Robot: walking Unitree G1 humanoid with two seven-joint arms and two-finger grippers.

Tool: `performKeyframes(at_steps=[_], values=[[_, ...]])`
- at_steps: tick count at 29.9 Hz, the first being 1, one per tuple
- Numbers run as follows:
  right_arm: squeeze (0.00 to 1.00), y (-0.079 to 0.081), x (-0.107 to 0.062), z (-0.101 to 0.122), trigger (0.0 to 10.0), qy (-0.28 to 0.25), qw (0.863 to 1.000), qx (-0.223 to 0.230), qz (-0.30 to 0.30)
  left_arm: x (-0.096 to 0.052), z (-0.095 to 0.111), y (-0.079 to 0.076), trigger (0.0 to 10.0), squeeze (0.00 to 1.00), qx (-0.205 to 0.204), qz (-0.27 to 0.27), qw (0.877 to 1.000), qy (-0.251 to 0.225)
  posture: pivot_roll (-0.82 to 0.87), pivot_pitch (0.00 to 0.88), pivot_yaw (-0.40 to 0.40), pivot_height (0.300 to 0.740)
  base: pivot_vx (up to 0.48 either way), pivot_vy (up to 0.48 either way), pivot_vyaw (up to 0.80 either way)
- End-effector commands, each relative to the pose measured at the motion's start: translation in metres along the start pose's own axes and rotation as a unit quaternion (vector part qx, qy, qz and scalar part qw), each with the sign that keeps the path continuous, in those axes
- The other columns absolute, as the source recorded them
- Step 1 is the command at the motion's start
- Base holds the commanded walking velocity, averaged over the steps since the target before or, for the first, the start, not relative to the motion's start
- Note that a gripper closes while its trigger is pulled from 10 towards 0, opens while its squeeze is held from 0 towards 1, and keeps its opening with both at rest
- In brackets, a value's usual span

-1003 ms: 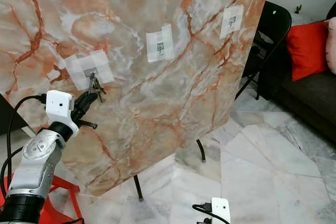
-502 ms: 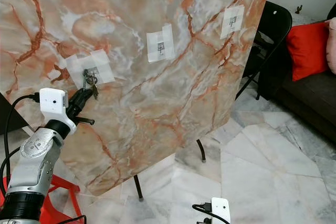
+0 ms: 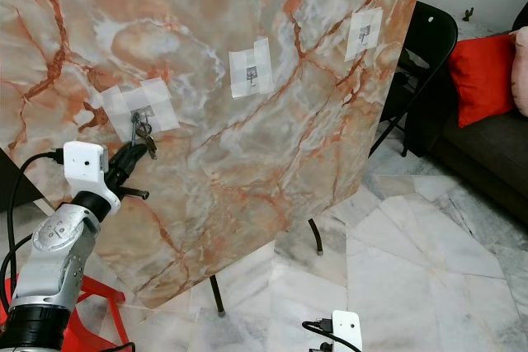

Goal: Hang keys on a hook

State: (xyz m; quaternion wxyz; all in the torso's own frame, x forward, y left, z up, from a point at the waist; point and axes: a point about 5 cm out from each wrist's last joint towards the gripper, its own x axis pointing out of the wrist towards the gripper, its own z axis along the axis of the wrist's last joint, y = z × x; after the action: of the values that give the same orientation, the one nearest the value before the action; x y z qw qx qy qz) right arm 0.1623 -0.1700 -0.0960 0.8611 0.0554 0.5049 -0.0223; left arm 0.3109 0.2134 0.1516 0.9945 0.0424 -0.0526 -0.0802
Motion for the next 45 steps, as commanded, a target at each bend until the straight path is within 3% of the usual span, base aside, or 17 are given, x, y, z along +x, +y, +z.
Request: performKeyframes(at_steps=[1, 11, 12, 13, 14, 15, 16, 20, 32, 33, 34, 35, 36, 41, 45], values=[[0.0, -0.001, 0.0, 0.003, 10.0, -0.007, 1.0, 0.005, -0.001, -0.002, -0.004, 0.0, 10.0, 0.0, 0.003, -0.004, 1.0, 0.012, 0.04, 0.0, -0.027, 0.74, 0.0, 0.0, 0.0], [0.0, -0.001, 0.0, 0.003, 10.0, -0.007, 1.0, 0.005, -0.001, -0.003, -0.008, -0.002, 10.0, 0.0, 0.011, -0.007, 1.0, 0.016, 0.04, 0.0, -0.029, 0.74, 0.0, 0.0, 0.0], [0.0, -0.001, 0.0, 0.003, 10.0, -0.007, 1.0, 0.006, -0.001, -0.003, -0.008, -0.002, 10.0, 0.27, 0.011, -0.007, 1.0, 0.016, 0.04, 0.0, -0.028, 0.74, 0.0, 0.0, 0.0], [0.0, -0.001, 0.0, 0.003, 10.0, -0.007, 1.0, 0.006, -0.001, -0.003, -0.008, -0.002, 10.0, 0.44, 0.011, -0.007, 1.0, 0.016, 0.04, 0.0, -0.028, 0.74, 0.0, 0.0, 0.0], [0.0, -0.001, 0.0, 0.003, 10.0, -0.007, 1.0, 0.006, -0.001, -0.003, -0.008, -0.002, 10.0, 0.69, 0.011, -0.007, 1.0, 0.017, 0.04, 0.0, -0.028, 0.74, 0.0, 0.0, 0.0], [0.0, -0.001, 0.0, 0.003, 10.0, -0.007, 1.0, 0.006, -0.001, -0.003, -0.009, -0.002, 10.0, 0.69, 0.011, -0.007, 1.0, 0.017, 0.04, 0.0, -0.029, 0.74, 0.0, 0.0, 0.0], [0.0, -0.001, 0.0, 0.003, 10.0, -0.007, 1.0, 0.006, -0.001, -0.003, -0.009, -0.002, 10.0, 0.82, 0.011, -0.007, 1.0, 0.017, 0.04, 0.0, -0.028, 0.74, 0.0, 0.0, 0.0], [0.0, -0.001, 0.0, 0.003, 10.0, -0.007, 1.0, 0.006, -0.001, -0.003, -0.009, -0.002, 10.0, 0.85, 0.01, -0.007, 1.0, 0.019, 0.04, 0.0, -0.028, 0.74, 0.0, 0.0, 0.0], [0.0, -0.001, 0.0, 0.002, 10.0, -0.007, 1.0, 0.007, -0.001, -0.009, -0.018, -0.003, 10.0, 0.83, 0.006, -0.009, 0.999, 0.034, 0.04, 0.0, -0.027, 0.74, 0.0, 0.0, 0.0], [0.0, -0.001, 0.0, 0.002, 10.0, -0.007, 1.0, 0.007, -0.001, -0.011, -0.022, -0.002, 10.0, 0.78, 0.004, -0.007, 0.999, 0.039, 0.04, 0.0, -0.027, 0.74, 0.0, 0.0, 0.0], [0.0, -0.001, 0.0, 0.002, 10.0, -0.007, 1.0, 0.008, -0.001, -0.013, -0.027, -0.002, 10.0, 0.5, -0.001, -0.006, 0.999, 0.048, 0.04, 0.0, -0.026, 0.74, 0.0, 0.0, 0.0], [0.0, -0.001, 0.0, 0.002, 10.0, -0.007, 1.0, 0.008, -0.001, -0.016, -0.031, -0.002, 10.0, 0.05, -0.001, -0.007, 0.998, 0.055, 0.04, 0.0, -0.026, 0.74, 0.0, 0.0, 0.0], [0.0, -0.001, 0.0, 0.002, 10.0, -0.007, 1.0, 0.007, -0.001, -0.018, -0.036, -0.002, 10.0, 0.0, 0.002, -0.01, 0.998, 0.066, 0.04, 0.0, -0.026, 0.74, 0.0, 0.0, 0.0], [0.0, -0.001, 0.0, 0.002, 10.0, -0.007, 1.0, 0.007, -0.002, -0.033, -0.063, -0.004, 10.0, 0.0, 0.01, -0.029, 0.992, 0.124, 0.04, 0.0, -0.023, 0.74, 0.0, 0.0, 0.0], [0.0, -0.001, 0.0, 0.002, 10.0, -0.007, 1.0, 0.008, -0.003, -0.058, -0.103, -0.005, 10.0, 0.0, 0.005, -0.037, 0.977, 0.208, 0.05, 0.0, -0.021, 0.74, 0.0, 0.0, 0.0]])
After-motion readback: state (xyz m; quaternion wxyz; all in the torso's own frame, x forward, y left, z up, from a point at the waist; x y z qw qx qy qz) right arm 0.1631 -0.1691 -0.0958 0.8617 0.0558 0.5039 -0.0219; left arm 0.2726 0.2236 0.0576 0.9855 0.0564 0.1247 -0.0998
